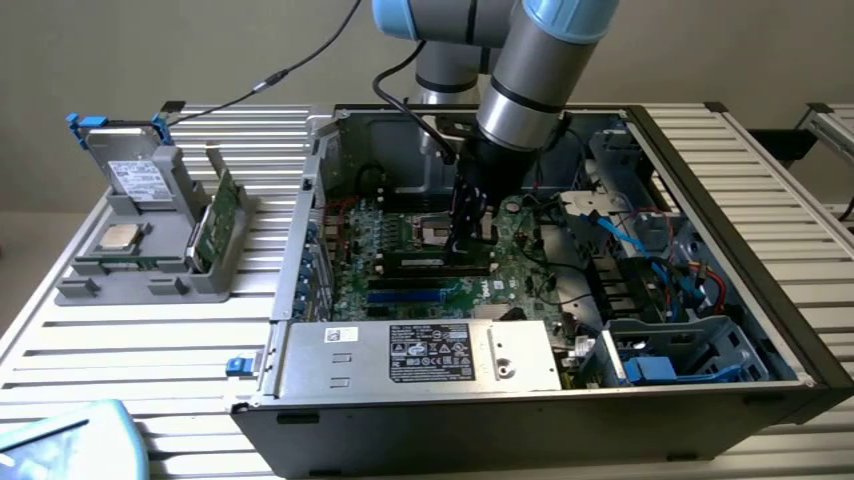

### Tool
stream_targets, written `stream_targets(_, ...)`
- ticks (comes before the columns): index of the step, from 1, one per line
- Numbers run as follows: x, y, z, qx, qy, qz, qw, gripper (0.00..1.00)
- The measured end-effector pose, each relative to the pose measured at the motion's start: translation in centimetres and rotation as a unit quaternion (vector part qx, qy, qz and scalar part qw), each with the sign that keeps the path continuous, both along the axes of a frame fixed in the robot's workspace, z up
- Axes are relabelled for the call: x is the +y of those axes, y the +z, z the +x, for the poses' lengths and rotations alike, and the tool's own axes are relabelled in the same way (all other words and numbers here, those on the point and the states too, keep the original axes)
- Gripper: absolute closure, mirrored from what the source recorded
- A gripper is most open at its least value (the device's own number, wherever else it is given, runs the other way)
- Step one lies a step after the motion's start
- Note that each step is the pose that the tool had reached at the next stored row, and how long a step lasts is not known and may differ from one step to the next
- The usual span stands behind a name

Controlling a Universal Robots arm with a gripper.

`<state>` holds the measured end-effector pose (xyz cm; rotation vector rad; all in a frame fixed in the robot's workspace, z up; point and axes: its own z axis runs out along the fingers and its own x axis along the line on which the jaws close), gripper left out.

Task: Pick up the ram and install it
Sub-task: 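Insert the ram into the slot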

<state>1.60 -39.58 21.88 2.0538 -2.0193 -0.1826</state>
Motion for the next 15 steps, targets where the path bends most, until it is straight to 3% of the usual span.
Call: stream_targets(15, 0.05, -0.03, -0.03, -0.0001, 0.000, -0.0002, 1.0000, 0.86)
